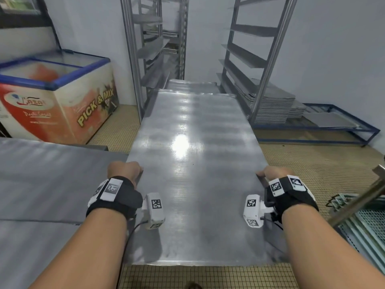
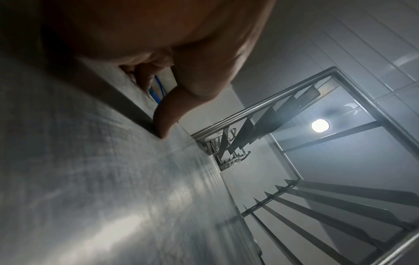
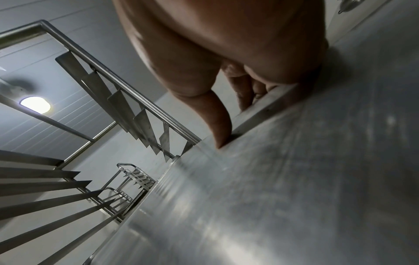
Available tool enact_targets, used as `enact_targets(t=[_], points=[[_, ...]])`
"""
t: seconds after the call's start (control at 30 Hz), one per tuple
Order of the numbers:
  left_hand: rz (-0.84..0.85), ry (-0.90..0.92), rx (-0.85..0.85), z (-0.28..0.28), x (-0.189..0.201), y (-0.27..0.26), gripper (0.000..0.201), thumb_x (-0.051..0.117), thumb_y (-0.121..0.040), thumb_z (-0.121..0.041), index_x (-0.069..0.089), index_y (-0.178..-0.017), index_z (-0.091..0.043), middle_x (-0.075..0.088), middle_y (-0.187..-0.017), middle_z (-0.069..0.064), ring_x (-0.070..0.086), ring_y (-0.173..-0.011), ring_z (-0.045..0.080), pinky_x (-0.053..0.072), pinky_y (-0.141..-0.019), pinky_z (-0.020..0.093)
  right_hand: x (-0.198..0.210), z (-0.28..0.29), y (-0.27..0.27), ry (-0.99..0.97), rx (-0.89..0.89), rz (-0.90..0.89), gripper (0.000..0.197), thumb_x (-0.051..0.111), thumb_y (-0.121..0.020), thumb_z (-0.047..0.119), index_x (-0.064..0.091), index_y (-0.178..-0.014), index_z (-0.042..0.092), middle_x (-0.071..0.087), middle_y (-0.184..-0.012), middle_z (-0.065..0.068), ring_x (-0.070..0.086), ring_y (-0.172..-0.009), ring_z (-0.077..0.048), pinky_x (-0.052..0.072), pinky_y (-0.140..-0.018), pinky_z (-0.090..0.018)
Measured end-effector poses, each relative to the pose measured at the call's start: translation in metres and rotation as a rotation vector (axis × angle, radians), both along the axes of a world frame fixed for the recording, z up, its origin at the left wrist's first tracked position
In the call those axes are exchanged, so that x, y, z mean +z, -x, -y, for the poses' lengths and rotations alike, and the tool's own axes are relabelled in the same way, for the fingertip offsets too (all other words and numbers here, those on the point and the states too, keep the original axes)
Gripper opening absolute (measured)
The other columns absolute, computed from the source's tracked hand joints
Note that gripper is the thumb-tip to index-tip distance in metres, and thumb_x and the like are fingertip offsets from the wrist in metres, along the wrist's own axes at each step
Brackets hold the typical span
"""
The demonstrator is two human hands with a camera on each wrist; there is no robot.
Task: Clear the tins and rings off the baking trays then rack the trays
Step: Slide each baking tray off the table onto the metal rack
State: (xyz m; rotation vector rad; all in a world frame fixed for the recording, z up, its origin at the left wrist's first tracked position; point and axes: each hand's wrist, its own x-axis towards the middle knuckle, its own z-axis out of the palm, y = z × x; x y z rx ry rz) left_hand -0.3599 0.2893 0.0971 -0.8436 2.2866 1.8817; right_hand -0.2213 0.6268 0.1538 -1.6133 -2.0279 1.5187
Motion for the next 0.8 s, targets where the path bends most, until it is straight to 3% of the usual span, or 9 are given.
enact_targets(t=[0.1,0.17,0.27,0.4,0.47,0.53,0.6,0.7,0.8], points=[[-0.017,0.012,0.016,-0.013,0.002,0.033,0.054,0.076,-0.075,0.003,0.059,-0.125,0.012,0.065,-0.119,0.021,0.064,-0.106,0.040,0.055,-0.088,0.047,0.005,-0.016,0.033,-0.028,0.036,0.005,0.033,0.076,-0.081,0.006,0.063,-0.108,-0.006,0.067,-0.098,-0.014,0.062,-0.080,-0.027,0.050,-0.062,-0.031],[-0.023,-0.001,0.020,-0.023,0.004,0.061,0.059,0.080,-0.067,0.002,0.060,-0.123,0.010,0.066,-0.119,0.018,0.065,-0.105,0.040,0.055,-0.091,0.049,0.009,-0.024,0.057,-0.040,0.061,0.011,0.030,0.074,-0.083,0.007,0.063,-0.109,-0.004,0.065,-0.095,-0.013,0.058,-0.073,-0.024,0.045,-0.061,-0.029],[-0.031,-0.039,0.027,-0.035,-0.002,0.105,0.064,0.081,-0.056,0.004,0.061,-0.117,0.009,0.066,-0.114,0.017,0.067,-0.101,0.040,0.056,-0.091,0.054,0.015,-0.038,0.092,-0.060,0.077,0.003,0.030,0.074,-0.083,0.009,0.066,-0.108,-0.005,0.066,-0.089,-0.013,0.061,-0.076,-0.027,0.045,-0.065,-0.030],[-0.022,-0.053,0.042,-0.055,0.003,0.154,0.069,0.077,-0.044,-0.001,0.064,-0.112,0.008,0.068,-0.110,0.018,0.067,-0.096,0.037,0.056,-0.092,0.048,0.022,-0.056,0.139,-0.069,0.070,-0.011,0.006,0.065,-0.089,0.003,0.063,-0.095,0.002,0.056,-0.065,-0.005,0.046,-0.051,-0.018,0.032,-0.044,-0.026],[0.023,-0.018,0.023,-0.064,0.012,0.171,0.055,0.080,-0.056,0.001,0.061,-0.108,0.010,0.070,-0.104,0.016,0.066,-0.094,0.034,0.054,-0.093,0.044,0.026,-0.063,0.161,-0.077,0.071,-0.017,0.010,0.066,-0.089,0.001,0.063,-0.097,-0.002,0.054,-0.063,-0.004,0.043,-0.049,-0.015,0.032,-0.042,-0.025],[0.036,0.001,0.012,-0.071,0.018,0.187,0.057,0.075,-0.062,0.003,0.060,-0.116,0.010,0.073,-0.106,0.018,0.069,-0.097,0.035,0.056,-0.093,0.051,0.031,-0.071,0.180,-0.084,0.081,-0.018,0.010,0.066,-0.089,0.000,0.061,-0.096,-0.004,0.052,-0.064,-0.002,0.041,-0.047,-0.012,0.035,-0.034,-0.022],[0.029,0.028,-0.001,-0.078,0.021,0.202,0.058,0.073,-0.063,0.001,0.060,-0.119,0.009,0.073,-0.107,0.018,0.070,-0.099,0.035,0.057,-0.092,0.053,0.031,-0.079,0.198,-0.081,0.100,-0.010,0.009,0.065,-0.090,-0.001,0.056,-0.089,0.000,0.051,-0.066,-0.001,0.040,-0.047,-0.010,0.025,-0.022,-0.012],[0.027,0.084,0.016,-0.087,0.024,0.220,0.049,0.075,-0.075,-0.001,0.059,-0.120,0.010,0.071,-0.110,0.018,0.068,-0.102,0.034,0.057,-0.093,0.048,0.031,-0.091,0.220,-0.067,0.127,0.003,0.011,0.066,-0.089,0.000,0.061,-0.096,-0.007,0.054,-0.061,-0.001,0.048,-0.049,-0.013,0.042,-0.038,-0.011],[-0.002,0.083,0.009,-0.088,0.013,0.247,0.056,0.073,-0.065,-0.006,0.062,-0.119,0.007,0.074,-0.108,0.016,0.070,-0.101,0.034,0.056,-0.093,0.053,0.034,-0.100,0.234,-0.129,0.191,0.067,0.005,0.060,-0.093,0.004,0.057,-0.091,0.003,0.049,-0.059,0.002,0.043,-0.049,-0.010,0.036,-0.031,-0.018]])
